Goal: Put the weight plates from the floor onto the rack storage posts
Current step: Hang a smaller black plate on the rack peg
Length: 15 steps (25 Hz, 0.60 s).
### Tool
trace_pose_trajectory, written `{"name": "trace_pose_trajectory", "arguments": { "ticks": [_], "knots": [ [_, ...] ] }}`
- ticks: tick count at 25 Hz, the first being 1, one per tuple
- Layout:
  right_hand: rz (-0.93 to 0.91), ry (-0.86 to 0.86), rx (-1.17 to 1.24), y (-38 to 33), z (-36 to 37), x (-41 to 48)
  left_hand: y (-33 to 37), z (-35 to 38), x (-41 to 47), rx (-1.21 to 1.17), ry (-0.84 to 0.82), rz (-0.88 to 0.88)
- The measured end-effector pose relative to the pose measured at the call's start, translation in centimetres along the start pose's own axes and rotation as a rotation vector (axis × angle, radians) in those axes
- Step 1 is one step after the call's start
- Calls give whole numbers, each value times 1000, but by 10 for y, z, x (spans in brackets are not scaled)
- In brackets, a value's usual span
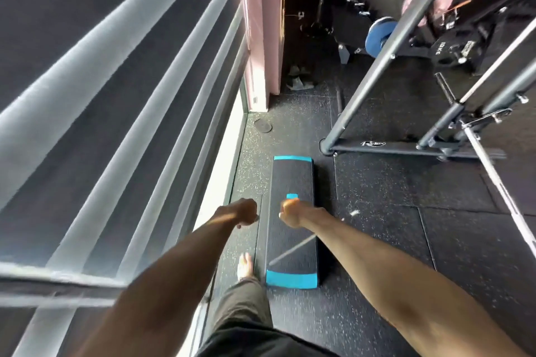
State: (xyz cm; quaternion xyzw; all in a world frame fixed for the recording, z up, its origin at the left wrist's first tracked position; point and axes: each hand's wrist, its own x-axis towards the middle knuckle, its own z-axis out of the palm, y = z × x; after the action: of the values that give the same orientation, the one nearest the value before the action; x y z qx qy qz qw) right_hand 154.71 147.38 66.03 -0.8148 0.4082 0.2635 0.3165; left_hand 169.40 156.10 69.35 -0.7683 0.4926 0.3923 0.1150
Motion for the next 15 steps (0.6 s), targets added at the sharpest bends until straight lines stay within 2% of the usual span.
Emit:
{"name": "trace_pose_trajectory", "arguments": {
  "ticks": [4,7,11,15],
  "knots": [
    [69,18,58,13,-88,104,1,-87,128,51,-24,64],
    [132,77,48,15,-175,182,4,-186,221,80,-41,146],
    [146,235,104,10,-308,260,12,-322,311,132,60,211],
    [151,310,177,23,-410,326,40,-415,399,164,87,300]
  ]
}}
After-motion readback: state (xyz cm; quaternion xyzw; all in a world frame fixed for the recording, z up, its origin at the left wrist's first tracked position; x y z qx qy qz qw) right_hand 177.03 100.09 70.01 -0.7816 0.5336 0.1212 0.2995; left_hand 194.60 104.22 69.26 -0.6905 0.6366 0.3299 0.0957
